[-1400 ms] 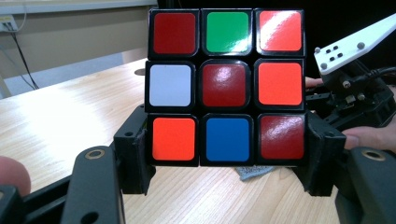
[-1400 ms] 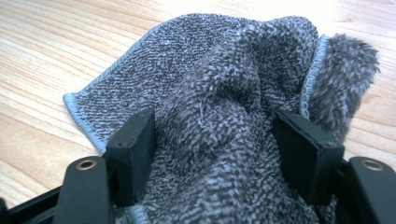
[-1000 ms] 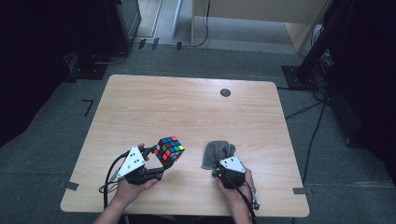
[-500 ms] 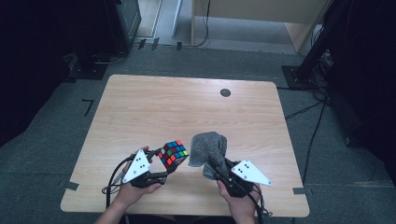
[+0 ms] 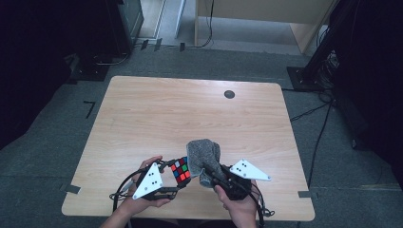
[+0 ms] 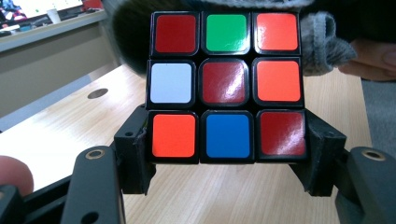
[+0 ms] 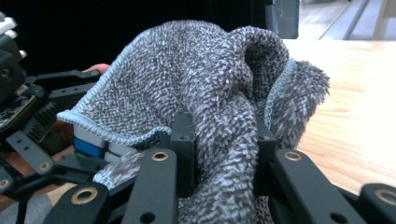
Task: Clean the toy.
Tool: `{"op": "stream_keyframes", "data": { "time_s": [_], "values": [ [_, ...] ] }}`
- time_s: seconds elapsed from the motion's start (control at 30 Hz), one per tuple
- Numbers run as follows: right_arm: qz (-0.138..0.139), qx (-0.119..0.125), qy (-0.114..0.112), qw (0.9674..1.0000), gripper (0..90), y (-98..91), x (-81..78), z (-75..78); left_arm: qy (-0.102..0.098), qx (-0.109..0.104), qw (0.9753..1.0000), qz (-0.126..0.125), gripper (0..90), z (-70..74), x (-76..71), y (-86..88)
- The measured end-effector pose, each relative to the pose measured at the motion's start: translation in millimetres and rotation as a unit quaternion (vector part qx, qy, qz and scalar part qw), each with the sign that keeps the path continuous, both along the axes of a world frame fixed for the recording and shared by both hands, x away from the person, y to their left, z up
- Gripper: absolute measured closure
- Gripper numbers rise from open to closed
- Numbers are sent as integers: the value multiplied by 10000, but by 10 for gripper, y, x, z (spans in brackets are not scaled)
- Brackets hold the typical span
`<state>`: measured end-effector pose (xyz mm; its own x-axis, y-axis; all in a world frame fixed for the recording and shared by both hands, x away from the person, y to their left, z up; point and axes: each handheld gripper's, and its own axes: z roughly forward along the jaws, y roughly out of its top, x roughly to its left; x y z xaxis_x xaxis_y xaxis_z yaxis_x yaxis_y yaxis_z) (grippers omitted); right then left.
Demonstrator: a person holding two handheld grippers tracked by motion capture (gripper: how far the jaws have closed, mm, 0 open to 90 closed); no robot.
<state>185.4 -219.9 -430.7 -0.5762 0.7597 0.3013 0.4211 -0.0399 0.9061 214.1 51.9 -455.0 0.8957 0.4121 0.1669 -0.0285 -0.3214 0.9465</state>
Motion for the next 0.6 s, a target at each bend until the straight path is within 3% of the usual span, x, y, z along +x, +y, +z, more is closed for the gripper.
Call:
{"op": "stream_keyframes", "data": {
  "time_s": [0.1, 0.2, 0.3, 0.43, 0.5, 0.6],
  "values": [
    [266, 180, -242, 9992, 703, 41, -60, 80, 12, 179, 9998, 58, 341, -24, 11, -23],
    [394, -42, -431, 9983, 698, 165, -123, 139, -9, 172, 9999, 4, 340, -20, -15, -42],
    [250, 167, -187, 9994, 704, 123, -64, 40, -6, 113, 9999, 1, 339, -4, -15, -16],
    [82, 15, 132, 9999, 705, 53, 5, -58, 56, 66, 10000, -15, 339, 1, 5, -6],
    [90, 52, 51, 9999, 703, 62, -21, -17, 71, 84, 9999, -19, 339, -10, 8, -20],
    [305, 98, -248, 9992, 702, 121, -92, 86, 60, 94, 9999, -35, 340, -13, 2, -27]
  ]
}}
